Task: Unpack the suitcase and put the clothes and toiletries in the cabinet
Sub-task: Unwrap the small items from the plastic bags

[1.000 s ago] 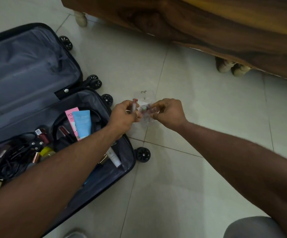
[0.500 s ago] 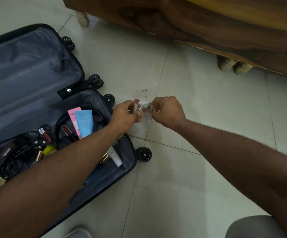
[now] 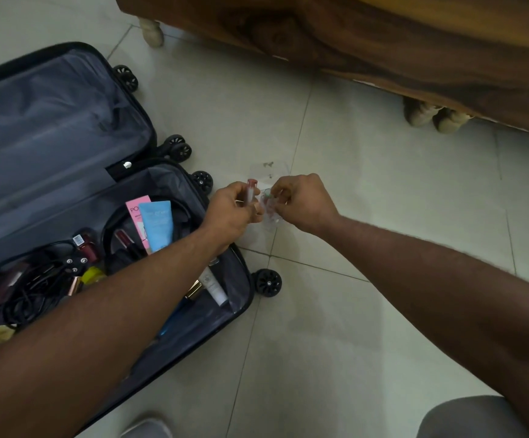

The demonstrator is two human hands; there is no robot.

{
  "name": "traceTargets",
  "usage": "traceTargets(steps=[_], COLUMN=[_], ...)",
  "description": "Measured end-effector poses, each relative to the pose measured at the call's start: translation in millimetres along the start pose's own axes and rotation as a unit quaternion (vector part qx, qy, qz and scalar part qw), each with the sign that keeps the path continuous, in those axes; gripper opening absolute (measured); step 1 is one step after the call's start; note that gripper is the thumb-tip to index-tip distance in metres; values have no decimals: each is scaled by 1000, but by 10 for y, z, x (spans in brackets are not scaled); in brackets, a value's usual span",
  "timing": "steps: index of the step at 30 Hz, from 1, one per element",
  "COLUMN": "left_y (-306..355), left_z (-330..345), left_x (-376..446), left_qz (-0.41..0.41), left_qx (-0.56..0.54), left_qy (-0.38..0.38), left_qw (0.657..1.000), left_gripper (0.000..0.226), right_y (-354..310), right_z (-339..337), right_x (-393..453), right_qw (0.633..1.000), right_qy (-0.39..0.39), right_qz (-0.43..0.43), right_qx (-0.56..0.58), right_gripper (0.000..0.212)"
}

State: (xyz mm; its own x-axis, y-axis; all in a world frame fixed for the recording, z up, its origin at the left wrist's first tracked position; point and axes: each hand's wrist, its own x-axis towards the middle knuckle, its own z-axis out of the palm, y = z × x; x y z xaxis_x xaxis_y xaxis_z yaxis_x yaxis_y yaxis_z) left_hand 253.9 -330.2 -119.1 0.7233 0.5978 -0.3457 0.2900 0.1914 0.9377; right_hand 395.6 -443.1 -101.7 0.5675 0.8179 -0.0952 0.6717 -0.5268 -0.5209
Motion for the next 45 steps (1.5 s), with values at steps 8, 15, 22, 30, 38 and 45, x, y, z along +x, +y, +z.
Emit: traceTargets(steps=[8, 15, 22, 30, 38, 45], left_y=[20, 49, -49, -118, -125, 62], left_z=[-34, -44, 4, 43, 27, -260], left_x=[-16, -60, -11, 91, 104, -194], left_qz=[-2, 0, 56, 27, 22, 94], left_qx=[-24, 45, 161, 204, 190, 107], left_qy=[-29, -79, -22, -41, -50, 60], left_qw=[999, 996, 985, 978, 980, 988], left_gripper=[32, 26, 42, 52, 57, 32], right_y=[-55, -144, 184, 234, 160, -206], right_z=[-141, -249, -350, -178, -106, -167], right_x=[-3, 30, 45, -30, 5, 115], right_qw=[998, 960, 980, 997, 998, 992], right_qy=[32, -69, 35, 10, 14, 66], right_qz=[10, 38, 64, -56, -68, -97], right_qx=[44, 270, 187, 54, 7, 48], right_gripper=[38, 14, 10, 23, 30, 36])
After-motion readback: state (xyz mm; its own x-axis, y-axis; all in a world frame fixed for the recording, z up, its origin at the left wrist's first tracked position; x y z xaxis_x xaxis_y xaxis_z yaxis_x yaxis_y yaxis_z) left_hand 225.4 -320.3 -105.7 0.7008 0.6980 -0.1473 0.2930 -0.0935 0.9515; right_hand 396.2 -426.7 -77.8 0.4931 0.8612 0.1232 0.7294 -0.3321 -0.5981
